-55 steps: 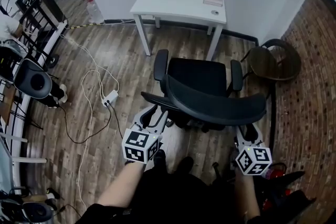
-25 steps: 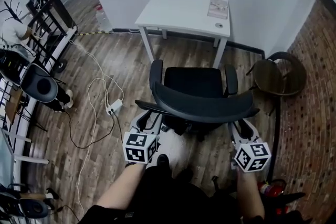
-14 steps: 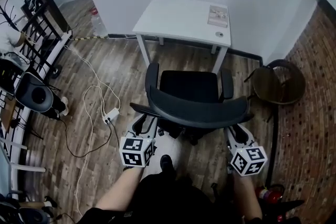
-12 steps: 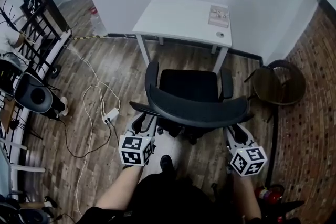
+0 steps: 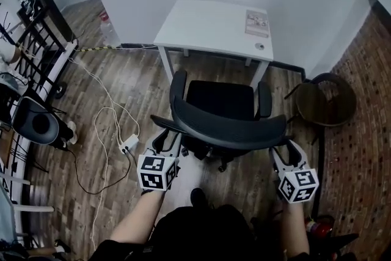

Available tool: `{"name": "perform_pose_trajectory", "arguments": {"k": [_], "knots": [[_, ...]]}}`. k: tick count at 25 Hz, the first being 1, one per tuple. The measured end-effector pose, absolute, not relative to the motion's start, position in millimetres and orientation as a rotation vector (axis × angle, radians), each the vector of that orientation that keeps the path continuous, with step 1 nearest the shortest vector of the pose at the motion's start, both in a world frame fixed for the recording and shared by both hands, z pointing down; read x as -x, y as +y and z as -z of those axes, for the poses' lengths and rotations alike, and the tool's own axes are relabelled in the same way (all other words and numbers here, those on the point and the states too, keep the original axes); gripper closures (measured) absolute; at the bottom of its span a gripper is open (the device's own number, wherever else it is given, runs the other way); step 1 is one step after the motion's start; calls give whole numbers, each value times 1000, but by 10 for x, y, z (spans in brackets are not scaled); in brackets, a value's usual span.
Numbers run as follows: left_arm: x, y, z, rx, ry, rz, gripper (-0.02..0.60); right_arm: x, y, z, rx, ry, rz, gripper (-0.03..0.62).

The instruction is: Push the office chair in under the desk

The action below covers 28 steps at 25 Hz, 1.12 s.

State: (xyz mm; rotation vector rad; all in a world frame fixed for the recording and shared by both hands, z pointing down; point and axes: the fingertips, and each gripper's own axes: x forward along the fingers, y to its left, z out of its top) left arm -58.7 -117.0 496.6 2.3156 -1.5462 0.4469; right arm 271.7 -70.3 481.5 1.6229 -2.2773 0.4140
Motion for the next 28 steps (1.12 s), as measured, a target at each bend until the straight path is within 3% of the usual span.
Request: {"name": "perform_pose_trajectory", "arguments": {"k": [6,19,28], "knots": [[633,-1265,-4945,-2361,-1516,-445,446,-2734,-737,-4983,-1514,-2046,-189,332],[517,-1444,-4941,-2303,-1577,-412,446,-2911,-1131,-4962,-1377,-2079,-122,327],[540,-1808,-4946,-2215,-1681,-460,446,-2892,-1413,-4924,-1241,-2158,-90,372]]}}
